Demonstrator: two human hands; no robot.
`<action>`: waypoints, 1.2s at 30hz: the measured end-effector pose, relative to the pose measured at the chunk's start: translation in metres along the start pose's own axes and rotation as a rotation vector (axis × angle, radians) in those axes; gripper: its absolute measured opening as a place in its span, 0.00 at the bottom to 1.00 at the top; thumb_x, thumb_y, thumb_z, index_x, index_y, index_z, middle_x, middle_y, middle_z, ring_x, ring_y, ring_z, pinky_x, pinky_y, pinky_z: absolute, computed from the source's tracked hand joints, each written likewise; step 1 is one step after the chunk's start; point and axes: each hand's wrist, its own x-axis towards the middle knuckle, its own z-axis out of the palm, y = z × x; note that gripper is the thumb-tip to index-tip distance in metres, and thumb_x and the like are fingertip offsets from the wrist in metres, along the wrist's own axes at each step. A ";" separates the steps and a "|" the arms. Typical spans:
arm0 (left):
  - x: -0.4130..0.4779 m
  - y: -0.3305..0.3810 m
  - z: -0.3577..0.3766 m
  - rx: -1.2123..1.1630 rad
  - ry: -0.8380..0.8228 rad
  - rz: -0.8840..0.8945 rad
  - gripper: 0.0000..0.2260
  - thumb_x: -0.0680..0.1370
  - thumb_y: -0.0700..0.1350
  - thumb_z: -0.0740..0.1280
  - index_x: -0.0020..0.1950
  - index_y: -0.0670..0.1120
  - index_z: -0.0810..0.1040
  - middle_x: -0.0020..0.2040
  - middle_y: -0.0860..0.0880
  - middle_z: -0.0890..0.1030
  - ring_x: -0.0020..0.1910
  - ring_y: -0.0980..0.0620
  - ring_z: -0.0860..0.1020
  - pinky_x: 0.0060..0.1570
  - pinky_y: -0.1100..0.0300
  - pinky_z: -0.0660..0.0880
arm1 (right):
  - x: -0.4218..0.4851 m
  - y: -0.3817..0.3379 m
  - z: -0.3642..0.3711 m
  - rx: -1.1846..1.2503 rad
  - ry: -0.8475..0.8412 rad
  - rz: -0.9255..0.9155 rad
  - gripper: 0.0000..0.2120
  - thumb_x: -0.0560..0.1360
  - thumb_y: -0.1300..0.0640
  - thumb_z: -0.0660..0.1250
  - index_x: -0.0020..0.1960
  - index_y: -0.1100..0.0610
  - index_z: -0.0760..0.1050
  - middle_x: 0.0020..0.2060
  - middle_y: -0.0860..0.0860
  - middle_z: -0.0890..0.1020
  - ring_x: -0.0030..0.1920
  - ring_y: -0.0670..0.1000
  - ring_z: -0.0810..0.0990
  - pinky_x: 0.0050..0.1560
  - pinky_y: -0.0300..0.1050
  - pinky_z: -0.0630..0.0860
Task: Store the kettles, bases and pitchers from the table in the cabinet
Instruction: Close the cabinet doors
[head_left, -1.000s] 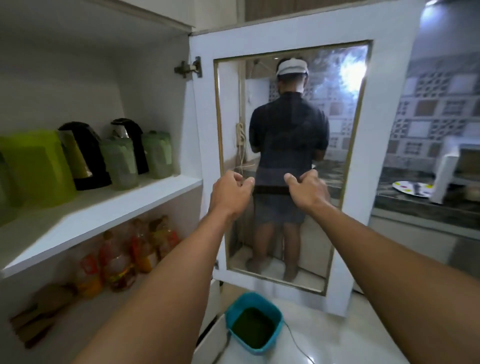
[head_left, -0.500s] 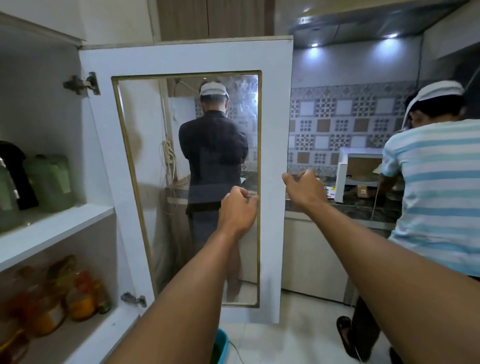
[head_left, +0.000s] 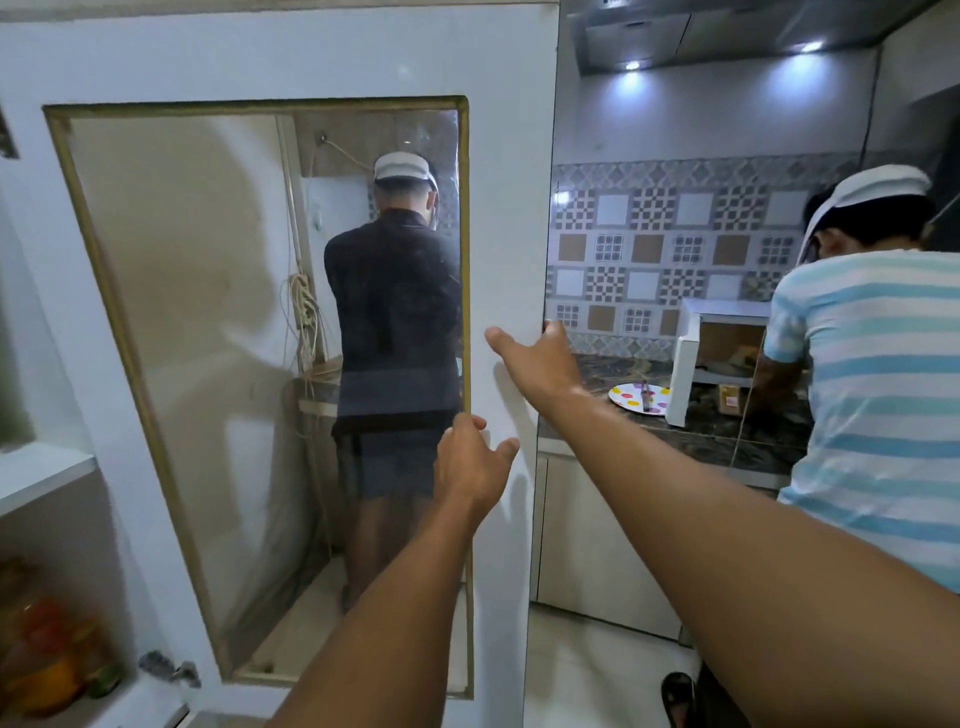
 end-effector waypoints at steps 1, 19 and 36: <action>0.003 -0.003 0.005 0.016 0.004 -0.010 0.21 0.77 0.51 0.71 0.66 0.46 0.70 0.64 0.46 0.76 0.59 0.47 0.78 0.57 0.53 0.78 | 0.004 -0.003 0.003 0.037 0.004 0.019 0.38 0.77 0.43 0.67 0.78 0.57 0.54 0.73 0.56 0.69 0.70 0.61 0.71 0.64 0.54 0.72; -0.138 -0.008 -0.037 0.200 0.239 0.122 0.49 0.68 0.59 0.77 0.77 0.46 0.51 0.70 0.43 0.58 0.66 0.45 0.64 0.62 0.53 0.72 | -0.135 -0.020 -0.021 -0.144 0.097 -0.174 0.18 0.74 0.43 0.69 0.55 0.55 0.73 0.48 0.52 0.82 0.50 0.57 0.81 0.48 0.50 0.76; -0.361 -0.079 -0.283 0.452 0.546 0.031 0.15 0.77 0.42 0.67 0.61 0.42 0.69 0.48 0.43 0.81 0.46 0.44 0.80 0.42 0.59 0.69 | -0.416 -0.155 0.081 -0.132 -0.219 -0.701 0.10 0.69 0.47 0.67 0.41 0.53 0.78 0.37 0.50 0.82 0.40 0.55 0.79 0.45 0.49 0.78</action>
